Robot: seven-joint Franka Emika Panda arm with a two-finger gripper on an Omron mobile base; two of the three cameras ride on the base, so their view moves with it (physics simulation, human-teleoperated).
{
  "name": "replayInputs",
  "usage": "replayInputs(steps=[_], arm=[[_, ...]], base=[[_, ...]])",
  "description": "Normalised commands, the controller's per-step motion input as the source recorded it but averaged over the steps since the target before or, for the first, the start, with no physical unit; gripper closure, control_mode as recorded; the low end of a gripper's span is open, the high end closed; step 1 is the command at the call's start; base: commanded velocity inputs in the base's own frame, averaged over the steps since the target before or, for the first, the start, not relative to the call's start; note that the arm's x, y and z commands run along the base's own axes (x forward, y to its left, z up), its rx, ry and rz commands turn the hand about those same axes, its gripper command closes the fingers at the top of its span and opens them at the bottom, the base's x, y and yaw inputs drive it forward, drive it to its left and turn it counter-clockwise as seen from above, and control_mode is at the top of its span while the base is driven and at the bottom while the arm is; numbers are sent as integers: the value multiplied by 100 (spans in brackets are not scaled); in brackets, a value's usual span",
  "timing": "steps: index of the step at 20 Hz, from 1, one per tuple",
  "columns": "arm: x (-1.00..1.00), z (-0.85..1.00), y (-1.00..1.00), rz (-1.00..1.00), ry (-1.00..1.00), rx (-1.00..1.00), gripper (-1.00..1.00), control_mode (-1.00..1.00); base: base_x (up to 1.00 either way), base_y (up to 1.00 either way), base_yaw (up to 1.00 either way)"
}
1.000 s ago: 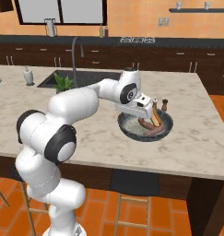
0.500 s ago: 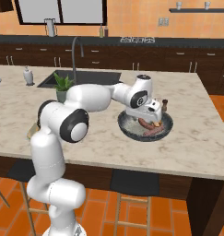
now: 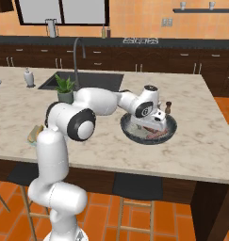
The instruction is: Place one bun and one sausage from the bowl on each plate.
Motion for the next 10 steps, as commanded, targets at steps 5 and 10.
replayInputs(steps=[5, 10], arm=[[23, -27, 0, 7, -6, -6, -100, -100], [41, -40, 0, 13, -3, -12, -100, -100]], base=[[0, 0, 0], [0, 0, 0]])
